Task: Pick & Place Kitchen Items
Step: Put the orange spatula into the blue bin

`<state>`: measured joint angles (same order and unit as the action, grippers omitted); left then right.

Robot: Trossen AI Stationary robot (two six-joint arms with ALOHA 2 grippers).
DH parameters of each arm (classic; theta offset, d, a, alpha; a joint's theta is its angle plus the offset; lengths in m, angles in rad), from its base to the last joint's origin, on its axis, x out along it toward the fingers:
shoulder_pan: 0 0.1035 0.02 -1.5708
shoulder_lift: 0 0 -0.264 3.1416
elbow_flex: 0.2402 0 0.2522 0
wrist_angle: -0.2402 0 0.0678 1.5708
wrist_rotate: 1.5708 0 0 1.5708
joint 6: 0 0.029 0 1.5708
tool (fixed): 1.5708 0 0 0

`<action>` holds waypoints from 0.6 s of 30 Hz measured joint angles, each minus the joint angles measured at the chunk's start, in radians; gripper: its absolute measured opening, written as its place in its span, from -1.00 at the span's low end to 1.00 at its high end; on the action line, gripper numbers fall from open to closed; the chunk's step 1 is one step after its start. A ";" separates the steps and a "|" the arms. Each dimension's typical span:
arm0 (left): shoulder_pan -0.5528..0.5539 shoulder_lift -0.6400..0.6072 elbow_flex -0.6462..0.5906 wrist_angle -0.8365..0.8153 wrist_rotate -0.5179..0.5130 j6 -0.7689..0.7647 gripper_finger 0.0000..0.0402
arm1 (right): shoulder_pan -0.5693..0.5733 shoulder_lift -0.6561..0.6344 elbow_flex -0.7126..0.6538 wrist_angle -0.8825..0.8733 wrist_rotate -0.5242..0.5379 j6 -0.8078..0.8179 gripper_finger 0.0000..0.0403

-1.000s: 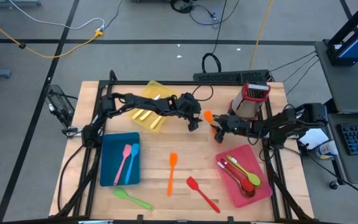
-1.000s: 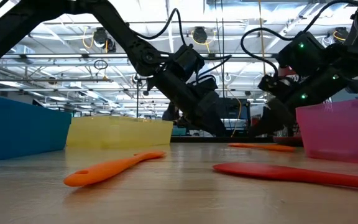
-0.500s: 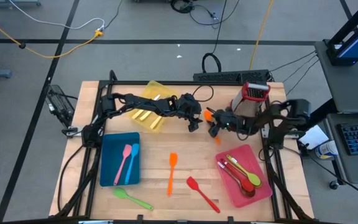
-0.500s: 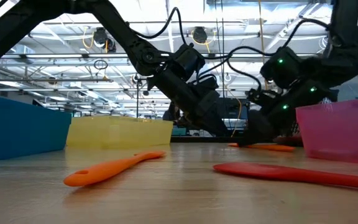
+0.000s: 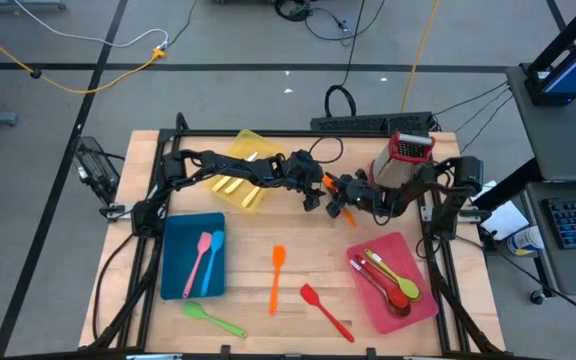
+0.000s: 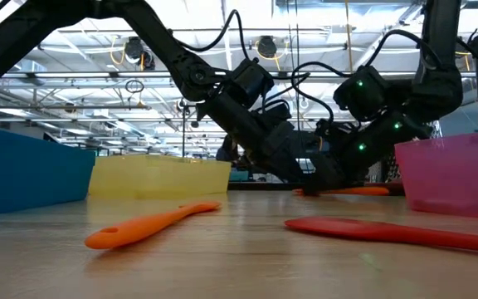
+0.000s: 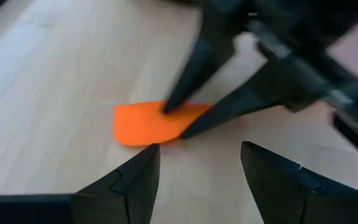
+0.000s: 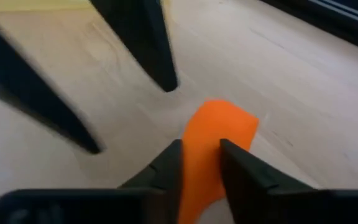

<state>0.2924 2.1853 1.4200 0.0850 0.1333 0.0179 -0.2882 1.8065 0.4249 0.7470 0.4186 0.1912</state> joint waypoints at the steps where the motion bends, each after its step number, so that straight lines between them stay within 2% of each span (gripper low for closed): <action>1: 0.000 0.000 0.000 -0.004 -0.022 -0.004 0.14 | -0.002 0.001 0.000 0.006 -0.003 -0.001 -0.66; 8: 0.000 -0.012 0.000 -0.071 -0.047 0.098 0.14 | -0.004 0.007 -0.001 -0.018 -0.024 0.006 -0.98; 18: -0.004 -0.026 0.000 -0.081 -0.064 0.122 0.14 | -0.005 0.006 -0.002 -0.001 -0.010 0.002 -1.00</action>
<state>0.2886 2.1588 1.4200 0.0040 0.0693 0.1402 -0.2932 1.8124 0.4225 0.7465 0.4084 0.1932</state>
